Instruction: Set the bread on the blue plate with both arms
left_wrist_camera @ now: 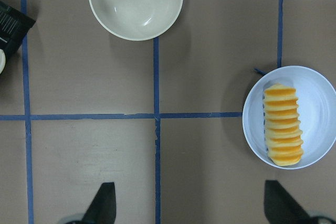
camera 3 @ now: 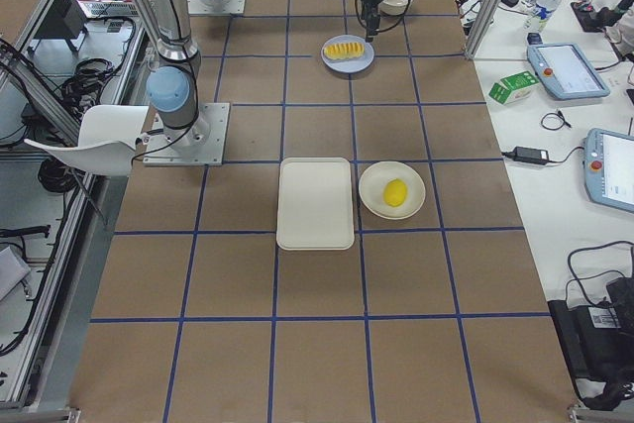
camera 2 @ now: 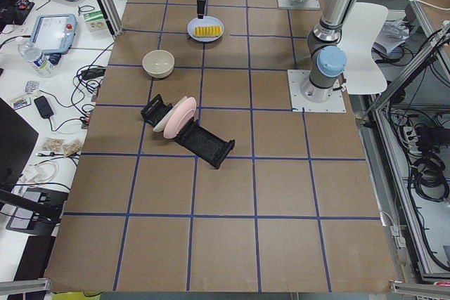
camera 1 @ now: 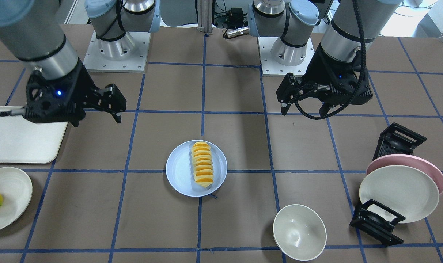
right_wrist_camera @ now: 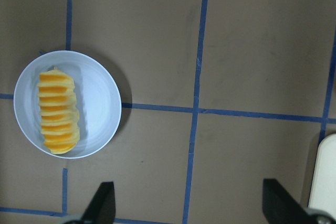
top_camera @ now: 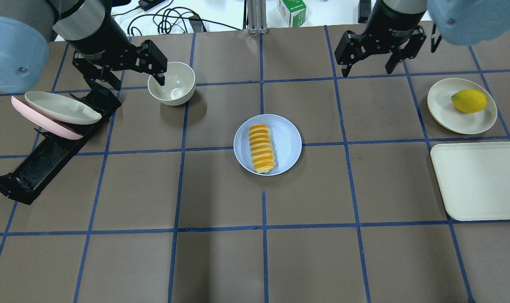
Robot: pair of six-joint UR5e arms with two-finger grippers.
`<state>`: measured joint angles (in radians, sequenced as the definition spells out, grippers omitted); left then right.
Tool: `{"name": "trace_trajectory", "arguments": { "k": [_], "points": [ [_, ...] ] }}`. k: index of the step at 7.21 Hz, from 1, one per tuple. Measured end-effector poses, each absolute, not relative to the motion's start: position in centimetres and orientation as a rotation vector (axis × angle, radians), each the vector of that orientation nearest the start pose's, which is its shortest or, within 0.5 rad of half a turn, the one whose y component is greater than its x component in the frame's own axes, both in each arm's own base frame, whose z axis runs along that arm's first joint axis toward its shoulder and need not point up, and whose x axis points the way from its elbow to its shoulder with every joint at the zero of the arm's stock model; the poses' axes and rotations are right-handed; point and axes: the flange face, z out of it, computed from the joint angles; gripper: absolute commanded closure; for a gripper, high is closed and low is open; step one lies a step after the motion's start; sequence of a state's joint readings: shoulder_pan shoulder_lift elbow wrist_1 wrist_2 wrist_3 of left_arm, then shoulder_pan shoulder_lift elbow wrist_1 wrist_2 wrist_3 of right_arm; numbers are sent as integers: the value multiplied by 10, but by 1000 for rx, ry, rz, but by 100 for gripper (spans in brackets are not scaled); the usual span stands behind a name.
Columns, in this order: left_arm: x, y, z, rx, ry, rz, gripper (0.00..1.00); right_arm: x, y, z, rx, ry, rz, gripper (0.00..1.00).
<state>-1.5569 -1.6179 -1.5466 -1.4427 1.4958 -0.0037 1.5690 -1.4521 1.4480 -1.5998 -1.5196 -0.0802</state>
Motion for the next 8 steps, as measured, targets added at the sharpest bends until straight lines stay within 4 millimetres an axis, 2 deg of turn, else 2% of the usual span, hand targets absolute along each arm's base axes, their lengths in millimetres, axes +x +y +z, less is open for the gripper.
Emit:
{"name": "trace_trajectory", "arguments": {
  "k": [1,4,8],
  "points": [
    [-134,-522,492,-33,3208,-175,0,134,-533,505,-113,3094,-57,0],
    [-135,-520,494,-60,3206,-182,0,131,-520,505,-99,3129,20,0],
    [-135,-519,496,-62,3206,-187,0,129,-514,514,-96,3147,-27,0]
  ]
}}
